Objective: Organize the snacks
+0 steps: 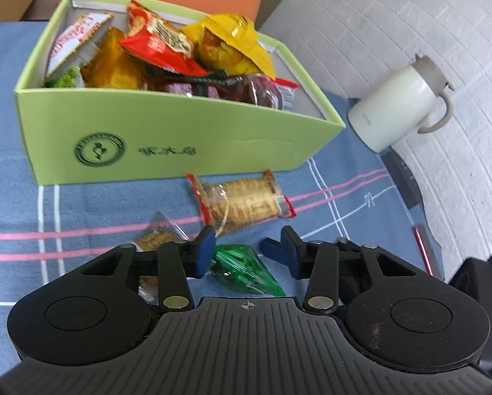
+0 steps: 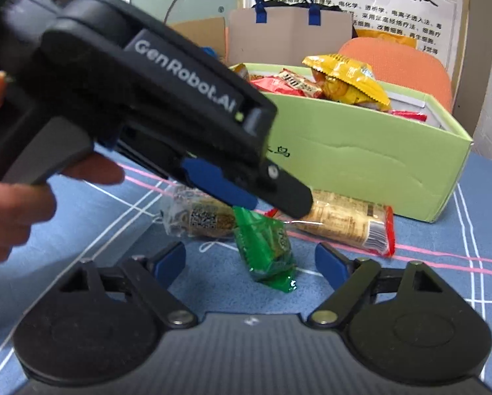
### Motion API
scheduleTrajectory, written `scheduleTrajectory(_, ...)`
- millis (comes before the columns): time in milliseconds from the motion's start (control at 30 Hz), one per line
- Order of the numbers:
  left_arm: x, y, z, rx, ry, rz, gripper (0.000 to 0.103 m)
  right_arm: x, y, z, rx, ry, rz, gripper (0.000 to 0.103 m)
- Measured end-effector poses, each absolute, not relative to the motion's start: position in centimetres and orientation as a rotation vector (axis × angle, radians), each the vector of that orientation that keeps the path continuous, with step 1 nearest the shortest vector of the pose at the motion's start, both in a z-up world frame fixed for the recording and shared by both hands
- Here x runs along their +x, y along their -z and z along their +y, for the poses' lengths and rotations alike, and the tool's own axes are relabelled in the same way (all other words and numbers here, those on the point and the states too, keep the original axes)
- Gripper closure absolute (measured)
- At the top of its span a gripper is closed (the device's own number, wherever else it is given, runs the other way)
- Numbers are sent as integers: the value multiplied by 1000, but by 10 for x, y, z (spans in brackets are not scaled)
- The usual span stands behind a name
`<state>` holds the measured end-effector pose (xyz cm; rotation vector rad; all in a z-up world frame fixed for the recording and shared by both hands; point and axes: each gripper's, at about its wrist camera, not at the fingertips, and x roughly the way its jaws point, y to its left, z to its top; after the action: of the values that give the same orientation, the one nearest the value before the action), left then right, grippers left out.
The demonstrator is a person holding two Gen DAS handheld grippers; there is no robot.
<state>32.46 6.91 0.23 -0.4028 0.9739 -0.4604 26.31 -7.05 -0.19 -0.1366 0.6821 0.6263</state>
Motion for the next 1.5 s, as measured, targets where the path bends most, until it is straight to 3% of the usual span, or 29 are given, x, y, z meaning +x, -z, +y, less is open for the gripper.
scheduleTrajectory(33,326,-1,68,-395,455,978,88,263,3,-71,-128,-636,691,30)
scheduleTrajectory(100,324,4,64,-389,444,997,100,262,3,-74,-120,-639,685,49)
scheduleTrajectory(233,305,11,59,-431,457,1012,101,241,1,-87,-114,-622,681,50)
scheduleTrajectory(467,245,14,46,-489,440,992,100,188,-6,-106,-84,-603,677,39)
scheduleTrajectory(533,228,13,40,-483,436,972,98,172,-4,-110,-67,-604,667,32)
scheduleTrajectory(600,214,12,38,-467,402,942,89,160,-4,-111,-68,-586,660,16)
scheduleTrajectory(667,206,9,38,-454,369,923,88,149,-8,-115,-79,-561,630,11)
scheduleTrajectory(1133,206,-9,51,-528,293,894,85,145,-16,-164,142,-450,564,10)
scheduleTrajectory(1500,202,-9,70,-545,249,872,79,178,-8,-147,26,-421,583,10)
